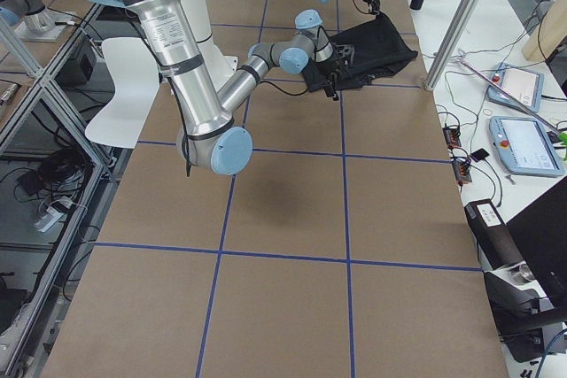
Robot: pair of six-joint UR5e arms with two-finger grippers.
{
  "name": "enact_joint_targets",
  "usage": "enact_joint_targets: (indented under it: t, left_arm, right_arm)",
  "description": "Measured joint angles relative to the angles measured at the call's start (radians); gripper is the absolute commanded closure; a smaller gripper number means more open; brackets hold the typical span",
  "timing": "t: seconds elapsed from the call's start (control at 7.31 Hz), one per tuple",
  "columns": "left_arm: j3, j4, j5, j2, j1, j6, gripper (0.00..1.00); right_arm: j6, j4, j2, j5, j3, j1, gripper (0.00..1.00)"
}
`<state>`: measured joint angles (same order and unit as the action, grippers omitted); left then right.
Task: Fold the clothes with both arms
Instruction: 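Grasp the folded corner with the left gripper and drag it away from the robot, then move the right gripper onto the shirt beside the collar and press down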
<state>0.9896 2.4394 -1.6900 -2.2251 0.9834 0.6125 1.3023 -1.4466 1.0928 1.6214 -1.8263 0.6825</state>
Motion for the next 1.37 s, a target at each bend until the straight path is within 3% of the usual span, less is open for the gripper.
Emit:
enact_joint_targets:
  t: [0.27, 0.41, 0.82, 1.09, 1.37]
  left_arm:
    - [-0.011, 0.037, -0.04, -0.014, 0.031, -0.025, 0.0]
    - [0.022, 0.052, -0.106, 0.011, 0.057, -0.029, 0.0]
    - [0.208, 0.062, -0.202, 0.154, 0.085, -0.031, 0.0]
    - [0.232, 0.062, -0.207, 0.176, 0.086, -0.027, 0.0]
    - [0.234, 0.064, -0.207, 0.179, 0.086, -0.019, 0.0]
  right_arm:
    - [0.024, 0.0, -0.018, -0.002, 0.015, -0.024, 0.0]
    - [0.056, 0.001, -0.055, -0.013, 0.048, -0.042, 0.0]
    - [0.241, 0.049, -0.254, -0.107, 0.277, -0.109, 0.08]
    - [0.332, 0.174, -0.331, -0.169, 0.444, -0.155, 0.19]
    - [0.369, 0.204, -0.361, -0.187, 0.504, -0.198, 0.22]
